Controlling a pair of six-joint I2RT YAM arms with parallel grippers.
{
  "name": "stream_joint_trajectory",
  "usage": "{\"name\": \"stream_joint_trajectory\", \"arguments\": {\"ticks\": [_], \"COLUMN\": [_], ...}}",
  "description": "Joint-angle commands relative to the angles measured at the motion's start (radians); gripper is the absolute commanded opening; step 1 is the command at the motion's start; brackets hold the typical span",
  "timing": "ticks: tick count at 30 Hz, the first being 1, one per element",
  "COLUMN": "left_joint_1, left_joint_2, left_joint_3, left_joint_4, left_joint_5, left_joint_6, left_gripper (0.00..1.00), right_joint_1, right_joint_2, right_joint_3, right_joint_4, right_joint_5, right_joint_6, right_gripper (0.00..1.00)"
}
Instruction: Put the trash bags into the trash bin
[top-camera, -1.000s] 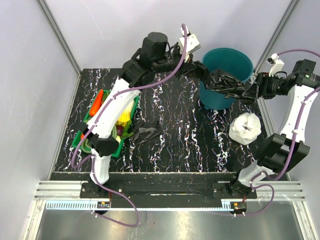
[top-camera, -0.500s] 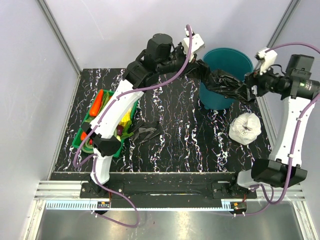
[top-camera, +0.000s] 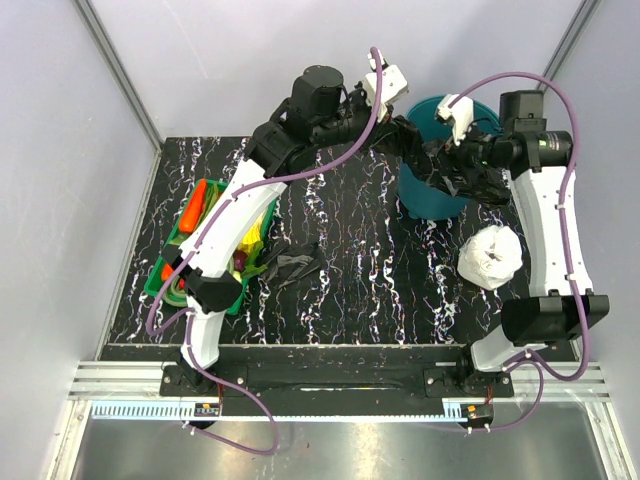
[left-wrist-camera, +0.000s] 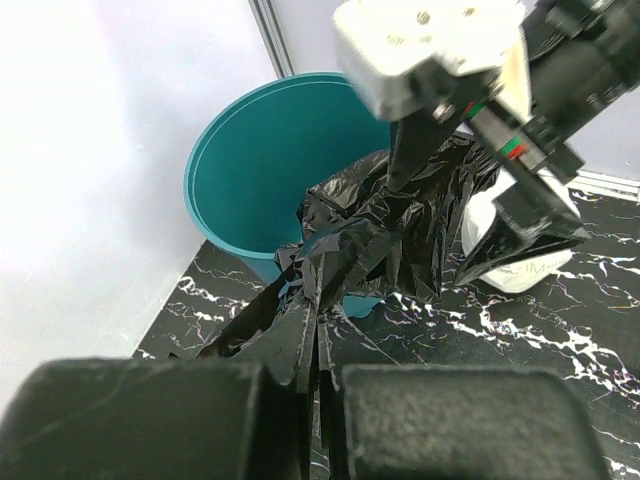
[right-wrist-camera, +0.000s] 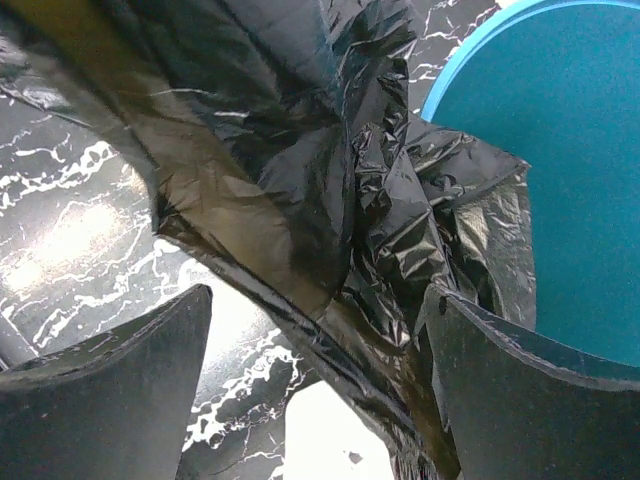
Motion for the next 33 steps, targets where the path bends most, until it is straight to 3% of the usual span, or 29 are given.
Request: {"name": "stream_joint_trajectory", "arguments": {"ticks": [1,4,6,14,20,33], "left_joint_1": [-0.002,-0.002,-0.002,0.000,0.001,0.018], "left_joint_2": [-0.034,-0.034,-0.034,-0.033,-0.028,-0.053], "left_joint_3": [0.025,0.027,0.025,0.022,0.019,-0.025], "left_joint_4": [0.034,0.031,0.031,0.031,0.032,0.021], "left_joint_5": [-0.016,-0.015,-0.018,-0.024,-0.041,-0.064], "left_joint_6": [-0.005,-0.005,-0.002,0.003,0.013,0.036], "left_gripper": [0.00,0.00,0.00,0.00,0.03,0.08], "right_joint_1": [0.036,0.050,0.057,0.062,0.062,0.061], "right_joint_2": [0.015,0.027,0.036,0.031,0.016,0.114], "right_joint_3": [0.037,0.032,0.029,0.028,0.047,0.310], "right_joint_4": [0.010,0.013,0.012,0.010,0.039,0.090], "right_joint_5": [0.050,0.056,0.061,0.073,0.148,0.401], "right_joint_6": [-0.044,-0.050,-0.053,-0.044,-0.013,0.091], "right_gripper": [0.91,0.88,0.78,0.21,0.00,0.00]}}
